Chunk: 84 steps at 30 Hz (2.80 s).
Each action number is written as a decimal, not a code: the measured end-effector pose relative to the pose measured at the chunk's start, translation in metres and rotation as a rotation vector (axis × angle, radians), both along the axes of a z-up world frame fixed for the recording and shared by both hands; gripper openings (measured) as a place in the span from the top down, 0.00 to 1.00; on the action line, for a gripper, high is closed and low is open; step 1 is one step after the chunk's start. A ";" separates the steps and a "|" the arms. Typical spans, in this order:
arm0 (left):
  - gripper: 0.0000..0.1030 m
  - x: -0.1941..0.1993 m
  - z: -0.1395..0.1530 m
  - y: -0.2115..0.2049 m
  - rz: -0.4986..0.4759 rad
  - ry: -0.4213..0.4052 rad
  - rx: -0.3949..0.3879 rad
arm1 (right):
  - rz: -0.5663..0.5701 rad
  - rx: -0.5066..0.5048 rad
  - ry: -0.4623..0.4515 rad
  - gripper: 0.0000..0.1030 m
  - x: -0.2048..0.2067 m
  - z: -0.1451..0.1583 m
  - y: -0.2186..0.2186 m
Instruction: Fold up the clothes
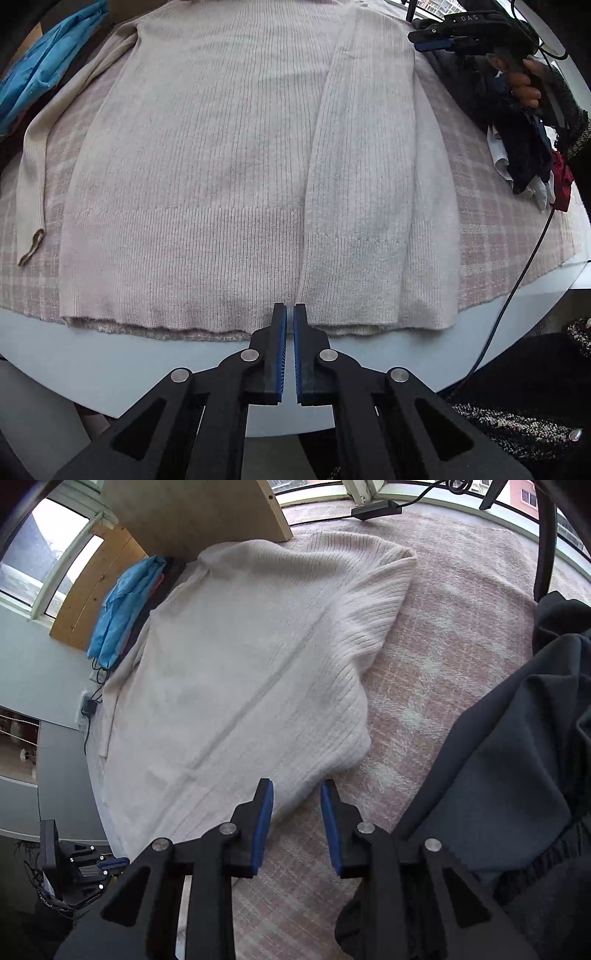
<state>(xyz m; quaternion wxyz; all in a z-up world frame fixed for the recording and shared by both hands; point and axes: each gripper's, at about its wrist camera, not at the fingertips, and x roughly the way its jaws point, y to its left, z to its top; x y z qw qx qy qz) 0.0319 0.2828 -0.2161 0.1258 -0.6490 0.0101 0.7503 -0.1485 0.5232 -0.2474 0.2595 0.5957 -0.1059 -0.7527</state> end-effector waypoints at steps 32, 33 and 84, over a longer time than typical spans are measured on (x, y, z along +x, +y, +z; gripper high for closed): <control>0.64 0.023 0.013 0.070 -0.158 0.093 0.016 | -0.010 0.131 0.046 0.66 -0.022 -0.018 -0.014; 0.64 0.021 0.012 0.070 -0.160 0.093 0.022 | -0.010 0.132 0.046 0.66 -0.022 -0.018 -0.014; 0.88 -0.006 0.022 0.043 -0.200 0.069 0.403 | -0.240 -0.043 -0.016 0.87 -0.028 0.013 -0.016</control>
